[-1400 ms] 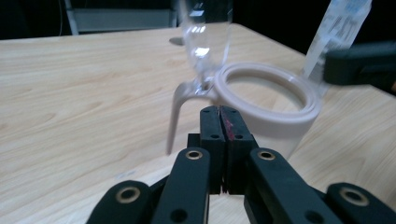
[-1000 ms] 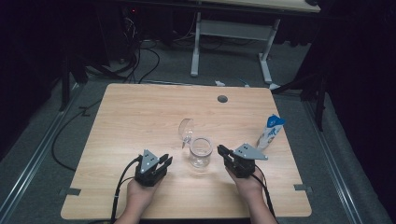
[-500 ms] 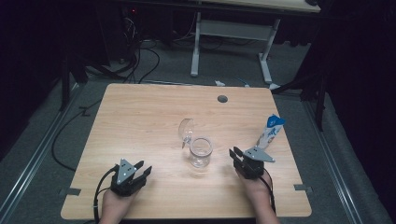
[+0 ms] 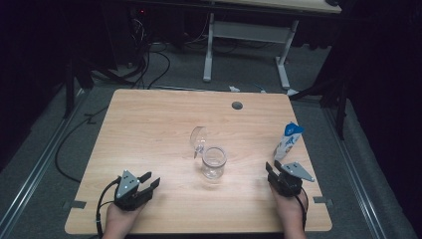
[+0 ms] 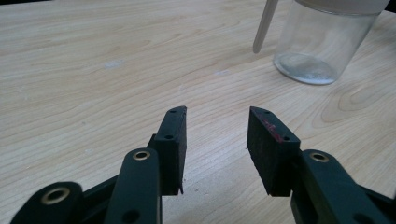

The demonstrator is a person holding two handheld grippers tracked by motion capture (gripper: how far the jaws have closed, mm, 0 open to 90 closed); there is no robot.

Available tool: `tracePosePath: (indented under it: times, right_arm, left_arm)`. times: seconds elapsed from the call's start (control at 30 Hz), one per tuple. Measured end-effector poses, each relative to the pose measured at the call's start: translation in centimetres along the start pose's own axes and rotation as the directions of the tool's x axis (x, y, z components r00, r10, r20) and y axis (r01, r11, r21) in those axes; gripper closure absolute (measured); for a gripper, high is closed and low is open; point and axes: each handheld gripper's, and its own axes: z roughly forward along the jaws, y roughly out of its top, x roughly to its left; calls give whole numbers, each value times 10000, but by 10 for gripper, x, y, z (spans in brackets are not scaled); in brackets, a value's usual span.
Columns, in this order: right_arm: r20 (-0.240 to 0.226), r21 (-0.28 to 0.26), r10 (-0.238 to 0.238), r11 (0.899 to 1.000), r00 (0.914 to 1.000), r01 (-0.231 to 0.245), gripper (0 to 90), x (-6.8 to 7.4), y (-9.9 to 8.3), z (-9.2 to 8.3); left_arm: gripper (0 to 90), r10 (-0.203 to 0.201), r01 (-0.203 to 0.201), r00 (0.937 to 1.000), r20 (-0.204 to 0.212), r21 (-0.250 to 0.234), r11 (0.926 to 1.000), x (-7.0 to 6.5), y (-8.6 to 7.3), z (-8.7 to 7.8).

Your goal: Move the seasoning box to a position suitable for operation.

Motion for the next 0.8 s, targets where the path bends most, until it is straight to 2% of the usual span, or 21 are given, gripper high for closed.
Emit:
tracePosePath:
  times: [0.13, 0.23, 0.27, 0.4, 0.53, 0.57, 0.7, 0.8]
  right_arm:
    - [211, -180, 91, 9998, 9997, -87, 554, -12, 10, 0]
    - [364, -203, 99, 9998, 9993, -92, 529, -14, 15, 2]
    - [575, -326, 184, 9993, 9982, -166, 481, -19, 22, 5]
    - [899, -371, 275, 9990, 9956, -242, 434, -23, 33, 10]
    - [1161, -324, 315, 9991, 9927, -279, 423, -26, 39, 15]
    - [1363, -293, 365, 9990, 9900, -328, 419, -28, 42, 19]
    - [1493, -223, 477, 9987, 9876, -448, 420, -30, 44, 24]
    - [1734, -209, 520, 9986, 9835, -491, 452, -29, 45, 26]
  left_arm:
    - [577, -70, 69, 9999, -132, -46, 10000, -1, 0, 1]
    - [577, -63, 62, 9998, -211, -59, 10000, -2, -1, 1]
    - [576, -51, 50, 9997, -247, -62, 10000, -2, -1, 1]
    - [576, -137, 134, 9994, -326, -110, 9998, -1, -2, 0]
    - [577, -217, 211, 9992, -349, -162, 9996, 1, -2, -1]
    - [576, -233, 226, 9990, -373, -187, 9996, 1, -2, -1]
    - [576, -276, 267, 9988, -404, -236, 9994, 2, -3, -3]
    - [576, -238, 227, 9987, -452, -264, 9994, 3, -4, -4]
